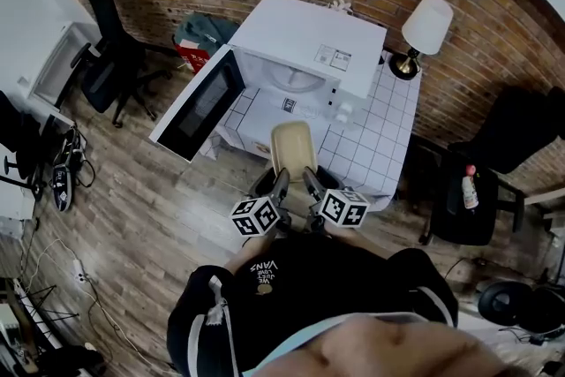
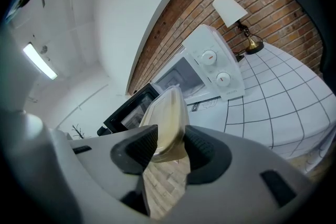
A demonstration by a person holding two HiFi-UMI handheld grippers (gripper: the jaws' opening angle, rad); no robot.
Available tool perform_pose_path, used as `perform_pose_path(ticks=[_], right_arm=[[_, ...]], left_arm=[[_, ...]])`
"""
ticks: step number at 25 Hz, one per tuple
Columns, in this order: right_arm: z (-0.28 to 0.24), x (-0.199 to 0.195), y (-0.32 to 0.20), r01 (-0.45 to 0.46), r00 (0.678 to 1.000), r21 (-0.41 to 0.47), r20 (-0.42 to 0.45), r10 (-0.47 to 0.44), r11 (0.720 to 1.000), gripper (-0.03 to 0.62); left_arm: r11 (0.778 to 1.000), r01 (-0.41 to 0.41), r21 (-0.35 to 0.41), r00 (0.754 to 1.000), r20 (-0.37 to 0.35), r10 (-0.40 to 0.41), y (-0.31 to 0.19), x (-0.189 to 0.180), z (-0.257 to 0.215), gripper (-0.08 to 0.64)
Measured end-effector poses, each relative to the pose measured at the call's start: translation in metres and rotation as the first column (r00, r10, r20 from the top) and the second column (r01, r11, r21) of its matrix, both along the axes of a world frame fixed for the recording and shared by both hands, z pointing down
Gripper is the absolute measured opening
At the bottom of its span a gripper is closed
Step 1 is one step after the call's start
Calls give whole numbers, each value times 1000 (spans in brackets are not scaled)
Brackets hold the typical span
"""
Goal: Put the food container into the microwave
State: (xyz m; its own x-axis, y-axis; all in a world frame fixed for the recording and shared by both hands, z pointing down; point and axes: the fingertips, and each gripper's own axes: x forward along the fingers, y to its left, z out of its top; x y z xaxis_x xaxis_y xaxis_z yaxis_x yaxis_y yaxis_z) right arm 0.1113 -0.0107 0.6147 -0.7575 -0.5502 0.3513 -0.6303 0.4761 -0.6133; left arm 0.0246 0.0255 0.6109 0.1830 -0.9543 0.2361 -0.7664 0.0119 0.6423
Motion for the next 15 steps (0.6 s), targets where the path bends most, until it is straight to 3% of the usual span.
perform_pose_path(ticks=[15], right_arm=[[0,-42,-39,-116,993,-7,-7,116,993,150]], left_arm=[[992,-129,-2,992,4,129,-49,-45,-1,153]])
